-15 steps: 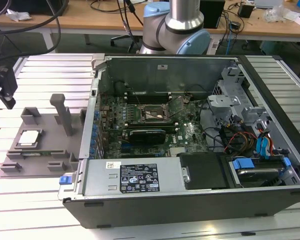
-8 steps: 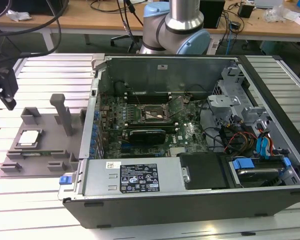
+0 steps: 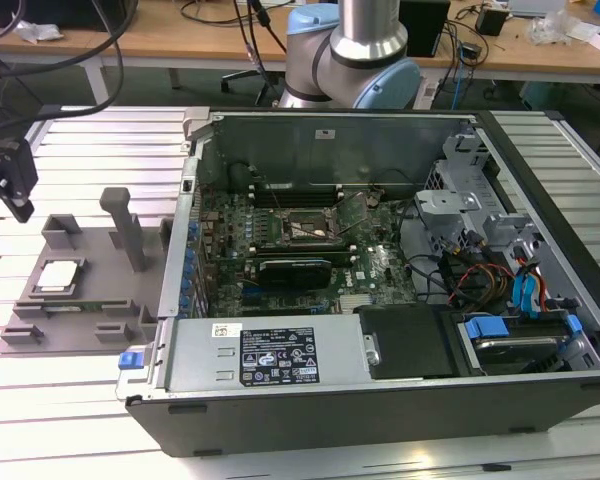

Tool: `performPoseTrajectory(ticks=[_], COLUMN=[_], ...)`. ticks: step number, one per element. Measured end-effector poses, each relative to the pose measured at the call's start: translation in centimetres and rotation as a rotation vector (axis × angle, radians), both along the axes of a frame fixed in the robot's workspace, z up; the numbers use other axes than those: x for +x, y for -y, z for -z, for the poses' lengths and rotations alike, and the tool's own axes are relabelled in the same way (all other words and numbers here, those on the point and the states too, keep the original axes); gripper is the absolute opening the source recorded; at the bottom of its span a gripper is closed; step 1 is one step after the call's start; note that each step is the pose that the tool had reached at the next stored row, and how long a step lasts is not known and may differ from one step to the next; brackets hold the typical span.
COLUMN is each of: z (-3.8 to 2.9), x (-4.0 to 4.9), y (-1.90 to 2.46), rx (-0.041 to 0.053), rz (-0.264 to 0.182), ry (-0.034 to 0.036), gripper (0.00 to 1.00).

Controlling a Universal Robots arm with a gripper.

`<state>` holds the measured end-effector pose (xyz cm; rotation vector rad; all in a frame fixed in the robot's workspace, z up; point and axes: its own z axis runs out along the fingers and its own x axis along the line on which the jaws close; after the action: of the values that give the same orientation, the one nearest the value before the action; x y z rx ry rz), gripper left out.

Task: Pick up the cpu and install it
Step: 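Pick up the cpu and move it towards the insertion slot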

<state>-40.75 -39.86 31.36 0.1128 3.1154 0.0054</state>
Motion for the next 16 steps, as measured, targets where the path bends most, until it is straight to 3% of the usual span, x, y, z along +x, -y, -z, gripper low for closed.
performPoseTrajectory(ticks=[16], z=[0.99], x=[0.0], y=[0.0], rx=[0.0], rz=[0.0], ry=[0.0001], gripper=[0.6])
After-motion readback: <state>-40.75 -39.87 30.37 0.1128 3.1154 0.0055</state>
